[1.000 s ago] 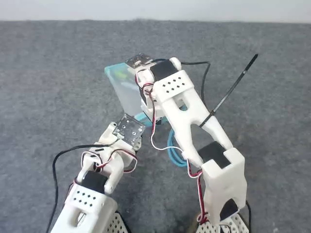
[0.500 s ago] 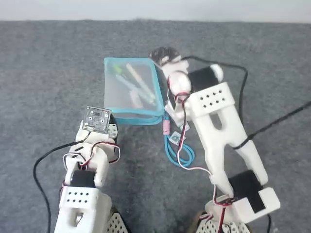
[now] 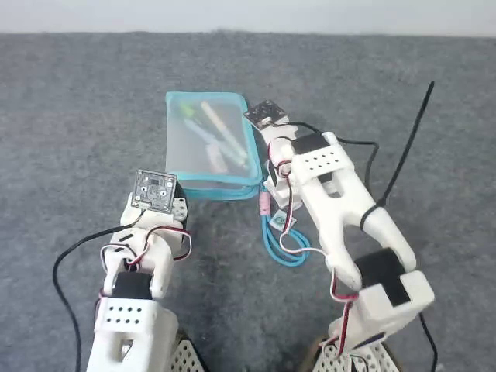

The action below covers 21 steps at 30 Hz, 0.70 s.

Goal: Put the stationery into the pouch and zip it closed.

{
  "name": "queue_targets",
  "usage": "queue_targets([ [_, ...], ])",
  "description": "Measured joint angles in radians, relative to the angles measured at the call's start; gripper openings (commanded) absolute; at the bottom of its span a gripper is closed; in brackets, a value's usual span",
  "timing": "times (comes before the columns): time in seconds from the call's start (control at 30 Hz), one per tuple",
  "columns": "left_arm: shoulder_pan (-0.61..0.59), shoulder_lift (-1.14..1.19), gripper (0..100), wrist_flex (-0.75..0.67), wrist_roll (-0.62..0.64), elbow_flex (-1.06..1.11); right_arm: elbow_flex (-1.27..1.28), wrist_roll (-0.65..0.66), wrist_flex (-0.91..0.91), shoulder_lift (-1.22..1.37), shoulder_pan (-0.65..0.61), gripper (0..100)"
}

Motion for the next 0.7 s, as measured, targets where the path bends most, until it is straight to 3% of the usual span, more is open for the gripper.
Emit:
queue_targets([
  [0.47,0.000,0.000,1,0.000,0.000,0.000,0.000,0.000,-0.081,0.124,0.018,23.3],
  [0.7,0.000,0.000,1,0.000,0.000,0.000,0.000,0.000,-0.097,0.153,0.029,12.0],
])
